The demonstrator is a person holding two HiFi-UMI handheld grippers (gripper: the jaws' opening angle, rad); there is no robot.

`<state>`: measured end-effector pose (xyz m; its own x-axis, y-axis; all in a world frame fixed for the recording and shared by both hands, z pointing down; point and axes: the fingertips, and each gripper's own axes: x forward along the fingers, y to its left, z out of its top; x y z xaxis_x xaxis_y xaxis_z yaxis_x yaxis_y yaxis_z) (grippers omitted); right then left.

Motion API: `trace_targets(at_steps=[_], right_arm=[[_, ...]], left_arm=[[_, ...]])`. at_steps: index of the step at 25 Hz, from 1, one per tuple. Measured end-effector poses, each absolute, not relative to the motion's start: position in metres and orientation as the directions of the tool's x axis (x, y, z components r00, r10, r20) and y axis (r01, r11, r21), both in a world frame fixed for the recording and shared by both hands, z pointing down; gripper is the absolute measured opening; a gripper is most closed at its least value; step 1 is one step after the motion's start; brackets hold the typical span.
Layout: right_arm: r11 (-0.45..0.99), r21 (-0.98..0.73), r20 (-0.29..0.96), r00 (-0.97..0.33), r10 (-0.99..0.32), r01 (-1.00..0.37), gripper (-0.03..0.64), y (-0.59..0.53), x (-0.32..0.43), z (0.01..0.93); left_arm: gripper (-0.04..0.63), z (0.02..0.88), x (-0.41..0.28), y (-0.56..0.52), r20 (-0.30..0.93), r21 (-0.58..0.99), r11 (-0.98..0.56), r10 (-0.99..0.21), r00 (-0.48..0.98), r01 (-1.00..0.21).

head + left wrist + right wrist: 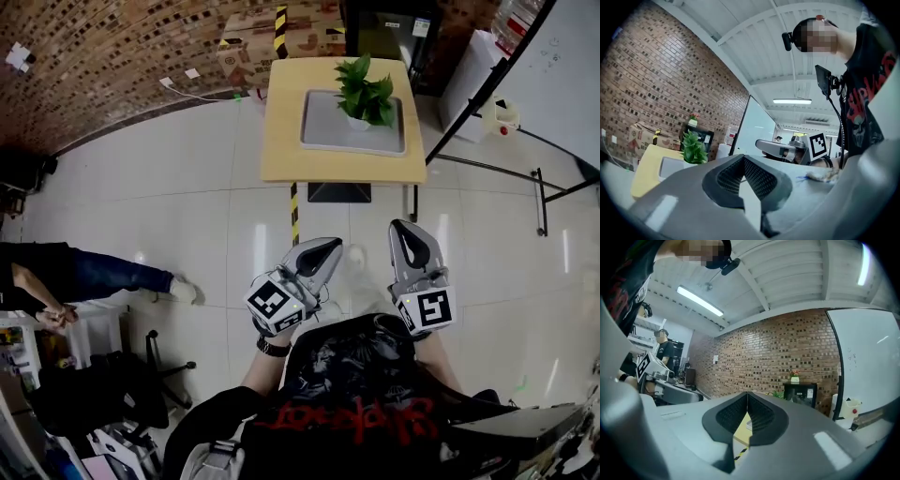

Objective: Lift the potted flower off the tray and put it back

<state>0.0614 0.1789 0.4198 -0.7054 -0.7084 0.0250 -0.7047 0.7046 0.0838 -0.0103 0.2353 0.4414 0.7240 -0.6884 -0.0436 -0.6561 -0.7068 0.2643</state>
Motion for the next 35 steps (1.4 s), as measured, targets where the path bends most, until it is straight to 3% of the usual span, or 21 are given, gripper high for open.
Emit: trace_targets(at_steps=[2, 6, 10, 12, 14, 15, 18, 22, 27, 29, 35], right_arm=[[0.707, 0.059, 0.012, -0.707, -0.707, -0.705, 0.022, 0.139, 0.062, 0.43], [0.706, -0.036, 0.005, -0.707, -0.708, -0.707, 0.12, 0.048, 0.06, 0.461], [0.704, -0.144, 0.093, -0.718, -0.69, -0.695, 0.221, -0.024, 0.046, 0.516], [0.694, -0.147, 0.184, -0.709, -0.681, -0.705, 0.362, -0.059, 0.028, 0.565], [0.671, -0.191, 0.301, -0.694, -0.654, -0.716, 0.558, -0.099, 0.011, 0.623], [0.651, -0.22, 0.348, -0.682, -0.643, -0.726, 0.592, -0.122, 0.007, 0.648], [0.569, -0.243, 0.413, -0.614, -0.673, -0.786, 0.592, -0.193, 0.005, 0.699], [0.51, -0.194, 0.407, -0.542, -0.735, -0.838, 0.594, -0.264, -0.009, 0.729], [0.54, -0.099, 0.408, -0.529, -0.744, -0.836, 0.592, -0.333, -0.035, 0.747], [0.563, -0.083, 0.417, -0.542, -0.73, -0.822, 0.555, -0.35, -0.045, 0.745], [0.57, -0.09, 0.404, -0.553, -0.729, -0.817, 0.545, -0.342, -0.045, 0.719]], left_arm=[[-0.008, 0.449, -0.01, 0.202, -0.025, 0.259, -0.696, -0.698, 0.715, -0.67], [-0.008, 0.445, -0.021, 0.132, 0.018, 0.246, -0.646, -0.743, 0.669, -0.723], [-0.008, 0.431, -0.033, 0.077, 0.031, 0.253, -0.596, -0.782, 0.622, -0.762], [-0.008, 0.427, -0.04, 0.054, 0.034, 0.298, -0.574, -0.792, 0.61, -0.762], [-0.008, 0.425, -0.043, 0.026, 0.052, 0.346, -0.554, -0.795, 0.605, -0.757], [-0.008, 0.426, -0.044, 0.01, 0.072, 0.358, -0.547, -0.792, 0.607, -0.757], [-0.008, 0.434, -0.054, -0.039, 0.127, 0.371, -0.559, -0.761, 0.637, -0.742], [-0.008, 0.436, -0.086, -0.09, 0.154, 0.353, -0.609, -0.711, 0.686, -0.71], [-0.008, 0.413, -0.123, -0.138, 0.156, 0.317, -0.672, -0.659, 0.736, -0.669], [-0.008, 0.412, -0.131, -0.153, 0.165, 0.302, -0.68, -0.653, 0.739, -0.669], [-0.008, 0.414, -0.131, -0.18, 0.151, 0.328, -0.66, -0.669, 0.728, -0.675]])
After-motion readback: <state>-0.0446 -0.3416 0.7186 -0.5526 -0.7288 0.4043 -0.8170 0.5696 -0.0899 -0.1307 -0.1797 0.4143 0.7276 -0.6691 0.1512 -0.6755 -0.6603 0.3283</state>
